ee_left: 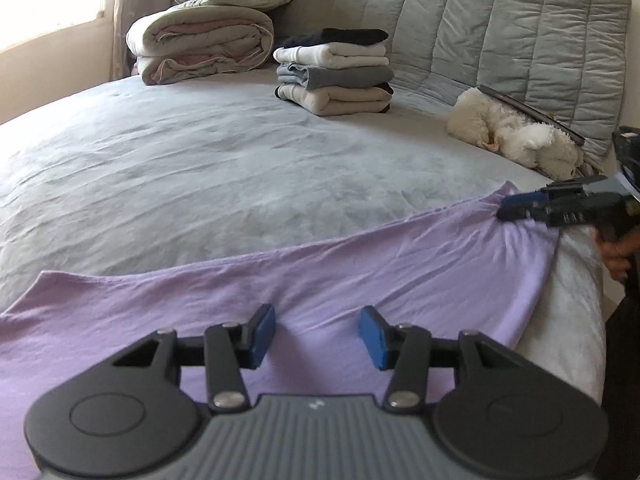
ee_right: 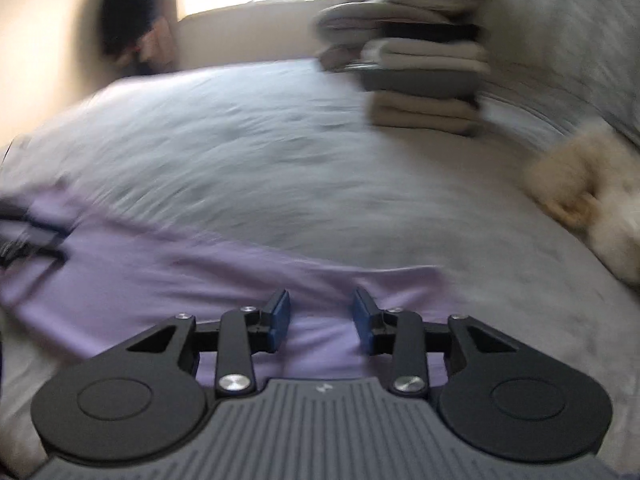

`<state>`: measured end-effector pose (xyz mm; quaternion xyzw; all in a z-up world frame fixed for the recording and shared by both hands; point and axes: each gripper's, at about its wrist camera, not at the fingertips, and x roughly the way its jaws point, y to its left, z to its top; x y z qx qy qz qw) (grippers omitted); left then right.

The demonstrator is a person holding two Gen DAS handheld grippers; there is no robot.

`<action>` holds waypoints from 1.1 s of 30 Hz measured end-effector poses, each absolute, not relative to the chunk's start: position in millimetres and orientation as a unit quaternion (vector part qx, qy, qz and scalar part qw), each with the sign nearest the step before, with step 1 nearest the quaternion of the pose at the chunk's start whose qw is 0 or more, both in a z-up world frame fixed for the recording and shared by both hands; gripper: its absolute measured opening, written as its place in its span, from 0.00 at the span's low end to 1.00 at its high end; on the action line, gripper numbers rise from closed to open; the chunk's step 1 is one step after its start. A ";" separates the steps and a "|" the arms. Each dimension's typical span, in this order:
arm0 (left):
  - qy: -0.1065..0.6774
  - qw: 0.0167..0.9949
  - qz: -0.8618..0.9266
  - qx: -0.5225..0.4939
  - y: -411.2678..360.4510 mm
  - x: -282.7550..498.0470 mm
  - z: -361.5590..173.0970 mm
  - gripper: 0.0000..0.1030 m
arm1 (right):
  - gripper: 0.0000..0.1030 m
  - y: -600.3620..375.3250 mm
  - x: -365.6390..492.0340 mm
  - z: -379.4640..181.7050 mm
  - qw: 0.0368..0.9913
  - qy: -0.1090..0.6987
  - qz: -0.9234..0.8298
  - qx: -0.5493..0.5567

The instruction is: Fold clothes

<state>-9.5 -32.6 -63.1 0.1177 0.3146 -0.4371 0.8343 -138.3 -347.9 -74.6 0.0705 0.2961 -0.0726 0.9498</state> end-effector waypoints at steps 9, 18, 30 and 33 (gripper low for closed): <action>0.311 0.842 -0.429 0.102 -33.3 -3.6 -56.6 0.53 | 0.39 -377.2 -163.3 -56.2 0.943 0.277 -0.144 0.114; 0.312 0.892 -0.317 0.079 20.0 32.5 -40.8 0.47 | 0.39 -365.2 -163.7 -55.6 0.942 0.297 -0.135 0.081; 0.315 0.927 -0.196 0.054 43.5 92.7 -56.9 0.42 | 0.40 -367.8 -163.8 -59.3 0.933 0.310 -0.151 0.100; 0.315 0.930 -0.182 0.051 41.9 87.2 -48.6 0.48 | 0.42 -369.3 -169.5 -53.7 0.933 0.308 -0.152 0.108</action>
